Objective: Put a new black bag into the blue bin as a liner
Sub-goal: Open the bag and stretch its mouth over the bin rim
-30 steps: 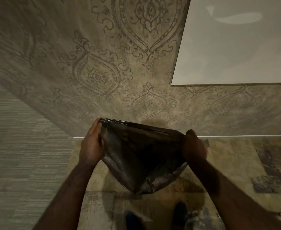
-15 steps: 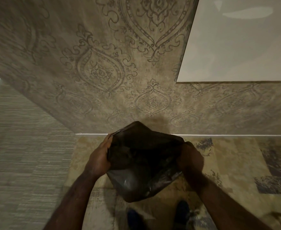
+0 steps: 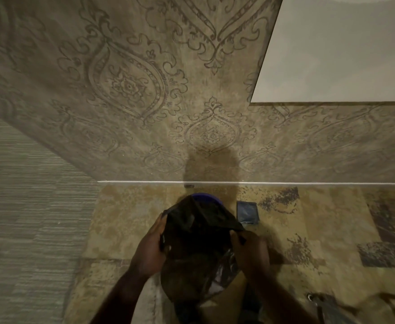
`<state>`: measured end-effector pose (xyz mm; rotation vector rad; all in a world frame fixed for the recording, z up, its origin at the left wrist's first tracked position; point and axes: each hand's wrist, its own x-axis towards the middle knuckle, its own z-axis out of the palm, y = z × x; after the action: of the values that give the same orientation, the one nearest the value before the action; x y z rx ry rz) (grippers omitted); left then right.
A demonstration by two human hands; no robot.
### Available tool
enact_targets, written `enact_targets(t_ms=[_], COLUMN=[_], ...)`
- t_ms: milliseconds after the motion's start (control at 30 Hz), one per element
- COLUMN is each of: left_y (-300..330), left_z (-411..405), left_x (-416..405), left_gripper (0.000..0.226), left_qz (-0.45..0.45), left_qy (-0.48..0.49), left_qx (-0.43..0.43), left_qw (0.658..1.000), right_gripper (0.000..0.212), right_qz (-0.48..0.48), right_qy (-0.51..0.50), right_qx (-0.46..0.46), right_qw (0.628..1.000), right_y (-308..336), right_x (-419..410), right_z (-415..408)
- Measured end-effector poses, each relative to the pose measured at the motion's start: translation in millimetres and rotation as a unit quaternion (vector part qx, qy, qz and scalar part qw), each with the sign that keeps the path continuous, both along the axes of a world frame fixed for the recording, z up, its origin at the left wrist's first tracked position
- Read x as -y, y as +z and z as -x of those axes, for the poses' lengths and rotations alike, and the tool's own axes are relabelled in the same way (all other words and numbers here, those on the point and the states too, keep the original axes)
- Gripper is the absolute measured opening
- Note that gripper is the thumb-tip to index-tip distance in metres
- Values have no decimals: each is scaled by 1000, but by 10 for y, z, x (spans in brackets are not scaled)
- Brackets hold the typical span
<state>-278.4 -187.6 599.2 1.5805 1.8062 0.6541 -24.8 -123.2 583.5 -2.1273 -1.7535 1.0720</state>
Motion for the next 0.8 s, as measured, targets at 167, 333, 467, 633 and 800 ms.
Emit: enact_targets(t_ms=[167, 333, 467, 633, 800], left_y=[-144, -364, -494, -675, -783], left_z=[25, 170, 298, 405, 463], left_x=[-78, -183, -287, -296, -351], left_gripper=[69, 75, 82, 85, 52], left_qz=[-31, -17, -15, -28, -54], left_qy=[53, 133, 140, 134, 66], left_qx=[1, -23, -38, -60, -23], left_qw=[998, 991, 989, 989, 996], right_gripper=[25, 17, 23, 34, 34], right_qz=[28, -5, 6, -91, -90], right_qy=[-200, -174, -18, 29, 68], right_qx=[45, -56, 2, 17, -63], right_qw=[978, 983, 1000, 995, 992], right_y=[-214, -516, -676, -726, -780], right_x=[26, -108, -263, -349, -342], right_z=[35, -79, -171, -197, -72])
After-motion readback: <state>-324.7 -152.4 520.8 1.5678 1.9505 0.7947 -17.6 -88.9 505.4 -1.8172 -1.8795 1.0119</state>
